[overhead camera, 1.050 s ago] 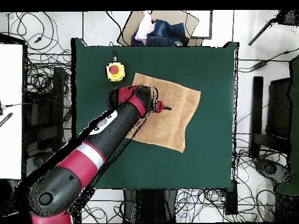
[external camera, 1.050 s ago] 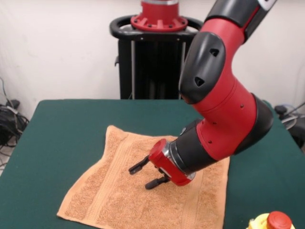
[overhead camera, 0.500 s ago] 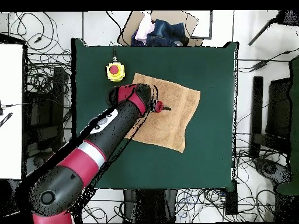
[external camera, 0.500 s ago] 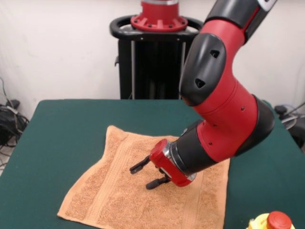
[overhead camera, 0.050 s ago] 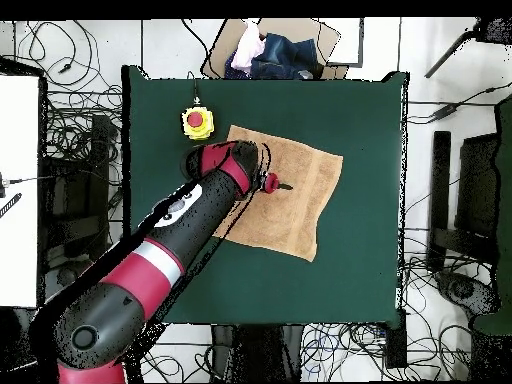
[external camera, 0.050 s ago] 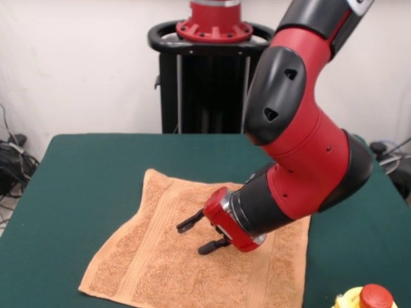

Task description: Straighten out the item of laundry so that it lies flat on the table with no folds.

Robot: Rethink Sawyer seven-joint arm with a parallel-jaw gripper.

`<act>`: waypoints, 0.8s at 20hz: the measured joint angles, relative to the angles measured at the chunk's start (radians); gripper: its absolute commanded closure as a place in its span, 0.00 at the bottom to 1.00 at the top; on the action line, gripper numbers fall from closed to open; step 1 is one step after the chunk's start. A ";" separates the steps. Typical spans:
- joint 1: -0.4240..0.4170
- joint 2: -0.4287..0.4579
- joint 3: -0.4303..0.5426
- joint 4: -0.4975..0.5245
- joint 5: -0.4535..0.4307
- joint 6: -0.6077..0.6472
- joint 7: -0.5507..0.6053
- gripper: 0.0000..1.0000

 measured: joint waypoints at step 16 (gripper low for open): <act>0.000 0.011 0.000 -0.091 0.005 0.116 0.063 0.00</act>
